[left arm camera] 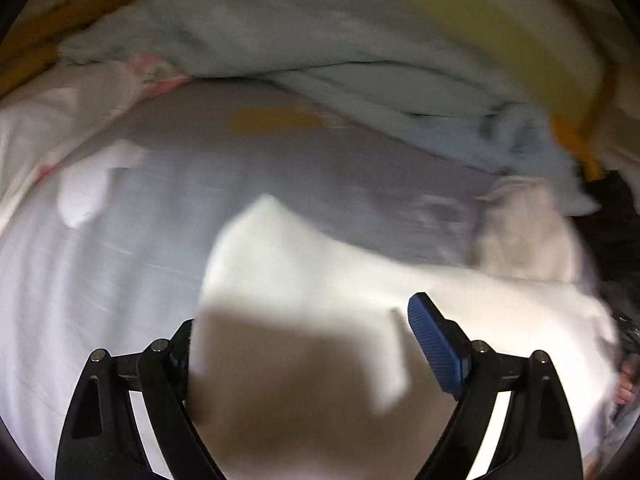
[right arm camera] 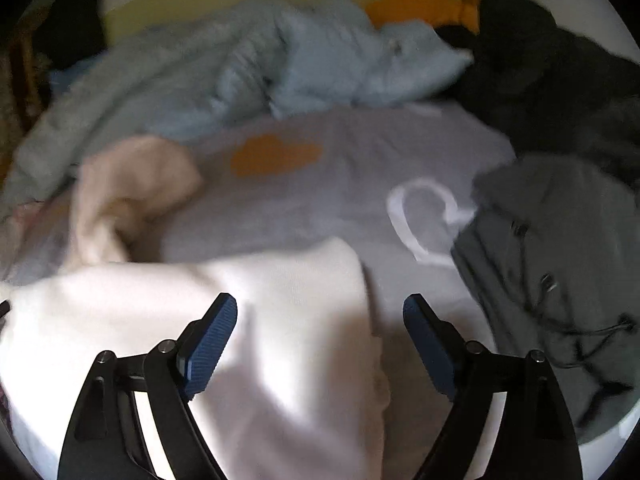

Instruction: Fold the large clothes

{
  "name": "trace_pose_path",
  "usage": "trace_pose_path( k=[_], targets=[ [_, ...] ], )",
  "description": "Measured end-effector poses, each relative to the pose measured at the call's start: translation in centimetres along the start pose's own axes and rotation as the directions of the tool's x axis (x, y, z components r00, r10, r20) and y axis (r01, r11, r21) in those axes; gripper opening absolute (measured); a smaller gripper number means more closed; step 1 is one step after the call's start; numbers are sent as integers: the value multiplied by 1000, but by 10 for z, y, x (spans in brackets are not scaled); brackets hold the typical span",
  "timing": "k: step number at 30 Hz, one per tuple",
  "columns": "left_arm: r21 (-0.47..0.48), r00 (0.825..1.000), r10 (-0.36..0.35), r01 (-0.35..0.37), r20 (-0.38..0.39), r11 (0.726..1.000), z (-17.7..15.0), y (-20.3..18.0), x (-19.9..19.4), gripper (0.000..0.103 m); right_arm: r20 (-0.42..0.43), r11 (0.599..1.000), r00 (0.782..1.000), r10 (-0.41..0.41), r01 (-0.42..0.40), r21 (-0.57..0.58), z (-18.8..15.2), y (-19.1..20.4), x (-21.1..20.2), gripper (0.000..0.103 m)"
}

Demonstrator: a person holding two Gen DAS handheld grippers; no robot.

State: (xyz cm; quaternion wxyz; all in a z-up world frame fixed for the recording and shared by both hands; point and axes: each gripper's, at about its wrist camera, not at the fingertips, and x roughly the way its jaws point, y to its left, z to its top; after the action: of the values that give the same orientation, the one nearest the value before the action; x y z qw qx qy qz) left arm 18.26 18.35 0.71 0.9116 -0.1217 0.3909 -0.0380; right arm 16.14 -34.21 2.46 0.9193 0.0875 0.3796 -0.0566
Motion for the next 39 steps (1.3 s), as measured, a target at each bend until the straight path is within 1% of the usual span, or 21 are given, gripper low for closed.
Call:
trace_pose_path(
  k=[5, 7, 8, 10, 11, 12, 14, 15, 17, 19, 21, 22, 24, 25, 26, 28, 29, 33, 34, 37, 39],
  targets=[
    [85, 996, 28, -35, 86, 996, -15, -38, -32, 89, 38, 993, 996, 81, -78, -83, 0, 33, -39, 87],
    [94, 995, 33, -41, 90, 995, -25, -40, -35, 90, -11, 986, 994, 110, -110, -122, -8, 52, -38, 87],
    [92, 997, 37, -43, 67, 995, -31, -39, -33, 90, -48, 984, 992, 116, -121, -131, -14, 58, -36, 87],
    [92, 995, 74, -79, 64, 993, -40, -34, -32, 90, -153, 980, 981, 122, -143, -137, -27, 72, -22, 87],
    [113, 992, 103, -111, 78, 987, -44, -35, -33, 90, -207, 977, 970, 126, -158, -146, -36, 78, -15, 87],
    [144, 983, 162, -174, 91, 974, -47, -37, -32, 90, -243, 974, 962, 126, -167, -155, -44, 82, -10, 87],
    [163, 960, 255, -272, 117, 948, -50, -37, -30, 90, -224, 973, 970, 99, -142, -184, -53, 86, -9, 88],
    [145, 954, 269, -288, 136, 947, -50, -34, -34, 89, -224, 972, 970, 100, -143, -186, -53, 85, -9, 88],
    [117, 962, 212, -234, 171, 965, -49, -31, -48, 88, -260, 977, 960, 103, -147, -154, -51, 79, -10, 88],
    [163, 956, 156, -200, 247, 966, -52, -43, -68, 88, -268, 979, 957, 110, -151, -139, -46, 76, -22, 87],
    [236, 942, 114, -194, 314, 952, -59, -64, -83, 89, -211, 971, 968, 139, -175, -163, -42, 79, -39, 88],
    [270, 941, 73, -169, 332, 948, -62, -74, -89, 89, -178, 969, 973, 147, -178, -173, -40, 82, -46, 88],
    [326, 951, -2, -104, 309, 940, -69, -93, -91, 89, -135, 961, 975, 176, -200, -191, -37, 88, -55, 87],
    [342, 957, -15, -89, 289, 936, -72, -100, -88, 89, -143, 955, 971, 190, -217, -200, -38, 91, -53, 87],
    [351, 963, -27, -72, 269, 933, -76, -106, -83, 89, -157, 954, 969, 189, -219, -206, -40, 94, -50, 87],
    [361, 975, -35, -47, 217, 931, -82, -110, -69, 89, -239, 956, 961, 139, -193, -219, -52, 98, -29, 88],
    [358, 982, -16, -54, 190, 932, -84, -111, -60, 89, -274, 959, 954, 123, -185, -216, -62, 99, -21, 88],
    [323, 997, 30, -53, 73, 945, -93, -105, -29, 90, -225, 959, 970, 92, -147, -241, -68, 105, -21, 90],
    [323, 997, 39, -57, 62, 945, -97, -106, -26, 91, -219, 959, 972, 88, -142, -244, -68, 106, -22, 90],
    [367, 993, 112, -116, 30, 923, -101, -117, -24, 91, -223, 961, 970, 99, -151, -231, -68, 104, -21, 92],
    [345, 992, 125, -127, 28, 930, -103, -118, -27, 91, -224, 960, 969, 99, -152, -235, -68, 104, -20, 92]
  ],
)
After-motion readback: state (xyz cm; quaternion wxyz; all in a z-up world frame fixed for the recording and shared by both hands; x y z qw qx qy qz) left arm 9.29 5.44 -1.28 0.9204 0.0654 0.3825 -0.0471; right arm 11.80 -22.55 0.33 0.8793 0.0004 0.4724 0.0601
